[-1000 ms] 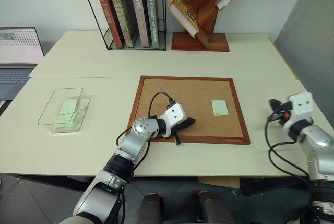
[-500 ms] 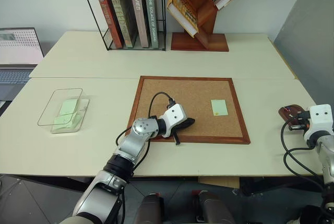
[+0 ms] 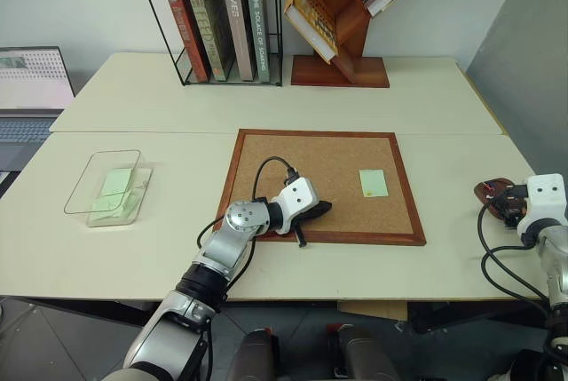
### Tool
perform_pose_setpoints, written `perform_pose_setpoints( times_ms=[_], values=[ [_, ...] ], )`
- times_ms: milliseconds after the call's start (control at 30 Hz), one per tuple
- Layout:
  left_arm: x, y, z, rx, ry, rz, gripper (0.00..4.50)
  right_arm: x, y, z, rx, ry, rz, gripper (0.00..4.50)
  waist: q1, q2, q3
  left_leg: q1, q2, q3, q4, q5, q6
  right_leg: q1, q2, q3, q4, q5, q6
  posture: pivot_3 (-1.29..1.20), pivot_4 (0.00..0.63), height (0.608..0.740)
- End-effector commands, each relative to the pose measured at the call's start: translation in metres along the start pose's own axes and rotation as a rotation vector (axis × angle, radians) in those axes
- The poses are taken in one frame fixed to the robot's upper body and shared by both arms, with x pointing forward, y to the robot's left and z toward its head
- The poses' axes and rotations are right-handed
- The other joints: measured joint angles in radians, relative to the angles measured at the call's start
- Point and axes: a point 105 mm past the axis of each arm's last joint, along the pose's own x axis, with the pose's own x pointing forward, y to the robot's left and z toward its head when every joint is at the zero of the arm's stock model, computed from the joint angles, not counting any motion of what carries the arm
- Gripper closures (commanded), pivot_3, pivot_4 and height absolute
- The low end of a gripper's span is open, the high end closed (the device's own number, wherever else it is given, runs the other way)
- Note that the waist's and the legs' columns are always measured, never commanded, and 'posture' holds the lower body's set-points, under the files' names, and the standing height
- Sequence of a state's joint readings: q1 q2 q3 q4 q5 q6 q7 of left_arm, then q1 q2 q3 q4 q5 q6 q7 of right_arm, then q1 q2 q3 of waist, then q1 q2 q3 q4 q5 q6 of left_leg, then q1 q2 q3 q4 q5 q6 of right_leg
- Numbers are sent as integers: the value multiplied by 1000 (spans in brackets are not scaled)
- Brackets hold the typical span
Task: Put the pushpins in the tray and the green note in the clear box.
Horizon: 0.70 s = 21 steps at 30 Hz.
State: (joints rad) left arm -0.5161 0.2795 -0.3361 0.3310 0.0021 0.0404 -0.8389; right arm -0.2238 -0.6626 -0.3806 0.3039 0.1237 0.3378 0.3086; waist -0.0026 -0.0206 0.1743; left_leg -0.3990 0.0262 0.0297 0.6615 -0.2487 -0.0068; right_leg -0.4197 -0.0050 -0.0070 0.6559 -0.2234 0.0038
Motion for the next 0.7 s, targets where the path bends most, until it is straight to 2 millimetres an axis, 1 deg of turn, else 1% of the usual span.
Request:
perform_pose_setpoints(
  times_ms=[33,67,167,267,400,467,500,567,633,700],
  values=[
    [0,-11,-22,-28,78,-30,4500,-12,-9,56,17,-213,30,1725,0,0,0,0,0,0,0,0,0,0,0,0,0,0,0,0,150,740],
    [0,-11,-22,-28,78,-30,4500,-13,-8,62,21,-237,44,1725,0,0,0,0,0,0,0,0,0,0,0,0,0,0,0,0,150,740],
    [0,-11,-22,-28,78,-32,4500,-19,9,82,-7,-321,132,1725,0,0,0,0,0,0,0,0,0,0,0,-1,0,0,0,0,150,740],
    [0,-10,-22,-33,76,-30,4500,-27,46,103,-13,-414,281,1725,0,0,0,0,0,-1,0,0,0,0,0,-1,-1,0,0,0,150,740],
    [0,-9,-21,-36,76,-28,4500,-42,104,116,-46,-495,501,1725,0,0,0,0,1,-1,0,0,0,0,1,-1,-1,0,1,0,150,740],
    [0,-8,-21,-38,76,-28,4500,-47,130,112,-55,-498,594,1725,0,0,0,0,1,-2,0,0,0,0,1,-1,-2,0,1,0,150,740],
    [0,-8,-21,-39,76,-27,4500,-47,138,110,-57,-491,621,1725,0,0,0,0,1,-2,0,0,0,0,1,-1,-2,0,1,0,150,740],
    [0,-8,-21,-40,77,-27,4500,-48,161,99,-96,-456,700,1725,0,0,0,-1,1,-2,-1,0,0,0,1,-2,-2,0,0,0,150,740],
    [0,-7,-21,-40,77,-26,4500,-49,183,90,-91,-423,778,1725,0,0,0,-1,1,-2,-1,0,0,1,1,-2,-5,0,1,0,150,740],
    [-1,-7,-21,-40,77,-27,4500,-47,195,84,-80,-404,805,1725,0,0,0,-1,1,-2,-1,0,0,1,1,-2,-5,0,1,0,150,740]
  ],
)
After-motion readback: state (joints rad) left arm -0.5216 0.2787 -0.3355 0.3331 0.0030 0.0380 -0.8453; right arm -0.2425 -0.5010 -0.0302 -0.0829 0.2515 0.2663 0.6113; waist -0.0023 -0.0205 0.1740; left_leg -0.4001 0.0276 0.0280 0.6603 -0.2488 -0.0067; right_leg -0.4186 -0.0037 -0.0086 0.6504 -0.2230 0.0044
